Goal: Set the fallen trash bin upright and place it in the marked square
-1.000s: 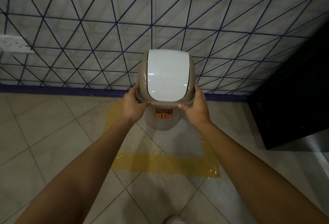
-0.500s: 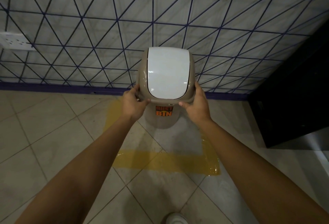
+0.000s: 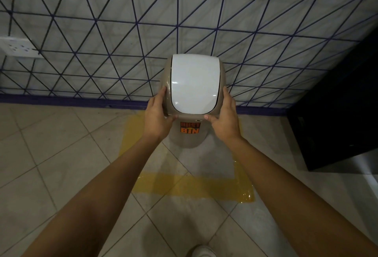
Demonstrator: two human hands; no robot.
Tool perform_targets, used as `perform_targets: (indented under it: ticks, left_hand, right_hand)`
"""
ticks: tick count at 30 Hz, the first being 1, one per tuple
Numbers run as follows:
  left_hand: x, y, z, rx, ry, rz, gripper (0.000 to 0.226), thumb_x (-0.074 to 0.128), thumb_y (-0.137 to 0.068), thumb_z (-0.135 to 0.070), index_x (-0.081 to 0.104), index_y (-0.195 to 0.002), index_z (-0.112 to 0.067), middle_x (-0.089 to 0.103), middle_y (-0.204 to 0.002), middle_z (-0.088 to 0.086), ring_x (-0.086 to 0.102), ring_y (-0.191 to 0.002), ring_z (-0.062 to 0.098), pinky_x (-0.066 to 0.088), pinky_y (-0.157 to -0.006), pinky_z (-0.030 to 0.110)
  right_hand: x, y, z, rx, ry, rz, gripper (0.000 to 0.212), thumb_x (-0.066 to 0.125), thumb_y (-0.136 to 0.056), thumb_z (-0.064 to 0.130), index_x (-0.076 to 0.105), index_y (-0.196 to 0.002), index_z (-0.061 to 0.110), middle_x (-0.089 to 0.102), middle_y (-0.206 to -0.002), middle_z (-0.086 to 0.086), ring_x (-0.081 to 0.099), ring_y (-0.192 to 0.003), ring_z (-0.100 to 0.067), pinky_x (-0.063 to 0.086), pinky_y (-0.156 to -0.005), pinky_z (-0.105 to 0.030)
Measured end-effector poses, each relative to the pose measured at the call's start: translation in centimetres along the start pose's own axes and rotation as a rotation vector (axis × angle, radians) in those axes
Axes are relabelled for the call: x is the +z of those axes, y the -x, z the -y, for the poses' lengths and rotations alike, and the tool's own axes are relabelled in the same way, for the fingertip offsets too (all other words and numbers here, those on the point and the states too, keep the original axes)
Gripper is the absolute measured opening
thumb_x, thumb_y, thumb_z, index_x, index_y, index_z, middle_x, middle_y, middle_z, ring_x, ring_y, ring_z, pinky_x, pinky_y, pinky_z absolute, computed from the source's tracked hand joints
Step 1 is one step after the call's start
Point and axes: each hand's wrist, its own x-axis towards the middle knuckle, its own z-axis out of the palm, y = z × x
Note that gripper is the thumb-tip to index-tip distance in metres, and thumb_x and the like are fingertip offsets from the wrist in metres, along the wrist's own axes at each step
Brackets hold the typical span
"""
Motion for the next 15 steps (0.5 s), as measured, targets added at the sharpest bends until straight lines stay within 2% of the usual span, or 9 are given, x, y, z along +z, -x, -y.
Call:
perform_targets:
  ticks: [4,7,11,15]
  left_hand:
    - [0.0,-0.1,0.0,-0.008,0.005,0.005,0.089,0.075,-0.074,-0.008,0.024,-0.146,-0.023,0.043,-0.139,0.010,0.048,-0.121,0.026,0.044,-0.103,0.041]
    - [-0.1,0.1,-0.1,-0.014,0.004,-0.012,0.087,0.074,-0.074,-0.007,0.027,-0.146,-0.022,0.044,-0.137,0.009,0.050,-0.117,0.024,0.042,-0.102,0.034]
    - [-0.6,0.5,-0.4,-0.012,0.005,-0.029,0.077,0.074,-0.076,-0.012,0.035,-0.142,-0.019,0.047,-0.136,0.008,0.048,-0.118,0.018,0.035,-0.093,0.022]
    - [-1.5,1.3,-1.2,0.023,0.019,-0.039,0.069,0.074,-0.076,-0.022,0.041,-0.136,-0.019,0.051,-0.131,0.006,0.044,-0.103,0.007,0.037,-0.084,0.019]
  right_hand:
    - [0.1,0.1,0.2,0.007,0.025,-0.002,0.099,0.073,-0.075,0.007,0.007,-0.148,0.015,0.016,-0.156,-0.007,0.017,-0.143,-0.023,0.022,-0.114,-0.040]
    - [-0.1,0.1,0.5,0.019,0.058,0.007,0.099,0.074,-0.075,0.009,0.008,-0.148,0.015,0.016,-0.156,-0.008,0.018,-0.143,-0.024,0.023,-0.115,-0.042]
    - [-0.7,0.5,1.0,0.007,0.087,0.016,0.095,0.072,-0.078,0.014,0.008,-0.148,0.015,0.017,-0.156,-0.008,0.018,-0.142,-0.024,0.023,-0.115,-0.043]
    - [-1.6,1.2,1.9,0.015,0.091,0.022,0.088,0.067,-0.083,0.016,0.009,-0.149,0.016,0.015,-0.156,-0.007,0.015,-0.143,-0.024,0.019,-0.115,-0.041]
